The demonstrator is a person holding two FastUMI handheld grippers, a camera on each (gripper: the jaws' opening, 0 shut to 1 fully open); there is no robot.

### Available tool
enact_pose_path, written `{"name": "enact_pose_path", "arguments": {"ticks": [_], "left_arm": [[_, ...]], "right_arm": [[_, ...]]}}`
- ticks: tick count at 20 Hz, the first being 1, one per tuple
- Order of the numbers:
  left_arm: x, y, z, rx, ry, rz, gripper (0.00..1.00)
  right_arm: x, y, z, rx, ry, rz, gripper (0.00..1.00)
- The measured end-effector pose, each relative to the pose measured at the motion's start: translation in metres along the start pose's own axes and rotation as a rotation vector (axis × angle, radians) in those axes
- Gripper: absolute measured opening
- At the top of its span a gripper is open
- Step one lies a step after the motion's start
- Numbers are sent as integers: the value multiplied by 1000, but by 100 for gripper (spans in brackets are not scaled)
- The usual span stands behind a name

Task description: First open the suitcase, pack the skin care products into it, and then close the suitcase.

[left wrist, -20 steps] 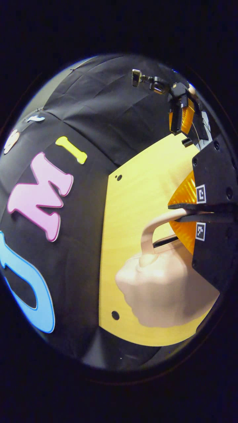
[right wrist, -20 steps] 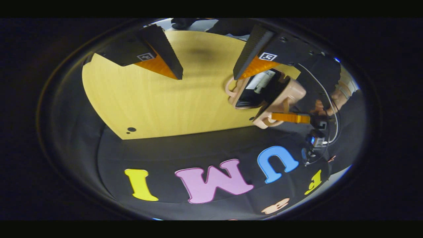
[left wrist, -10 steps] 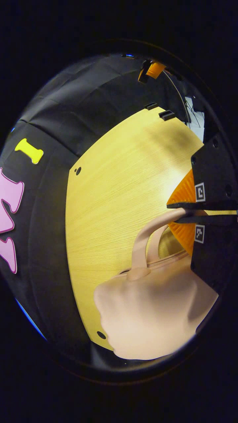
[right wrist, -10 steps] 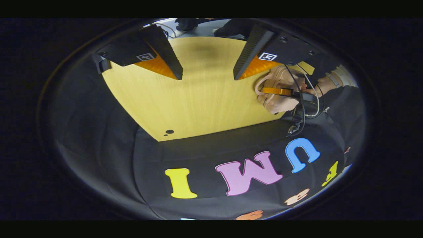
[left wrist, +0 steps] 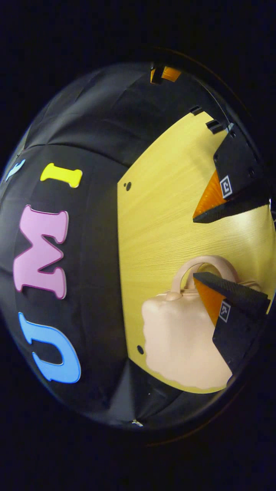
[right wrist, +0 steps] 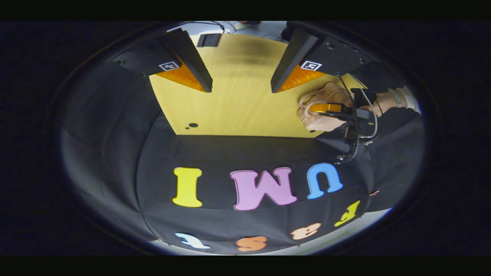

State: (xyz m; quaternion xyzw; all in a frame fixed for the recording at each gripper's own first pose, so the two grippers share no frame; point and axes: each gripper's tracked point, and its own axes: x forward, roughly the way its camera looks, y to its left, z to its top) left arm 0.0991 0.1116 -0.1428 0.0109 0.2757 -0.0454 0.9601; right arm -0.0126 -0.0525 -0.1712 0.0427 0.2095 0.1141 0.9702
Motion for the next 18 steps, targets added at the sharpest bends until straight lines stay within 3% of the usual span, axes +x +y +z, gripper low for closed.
{"name": "enact_pose_path", "arguments": {"ticks": [2, 5, 10, 13, 18], "left_arm": [[-41, -18, 30, 49, -118, 64, 90], [-102, -52, 81, 100, -287, 135, 96], [-185, -79, 148, 56, -489, 148, 97], [-207, -71, 170, 63, -563, 178, 97], [-210, -72, 169, 42, -574, 198, 97]], "right_arm": [[-7, 1, 25, -49, -70, 23, 98], [-25, 13, 71, -79, -192, 60, 97], [-40, 23, 129, -57, -331, 19, 97], [-47, 30, 155, -60, -404, 6, 100], [-52, 35, 174, -83, -449, -20, 96]]}}
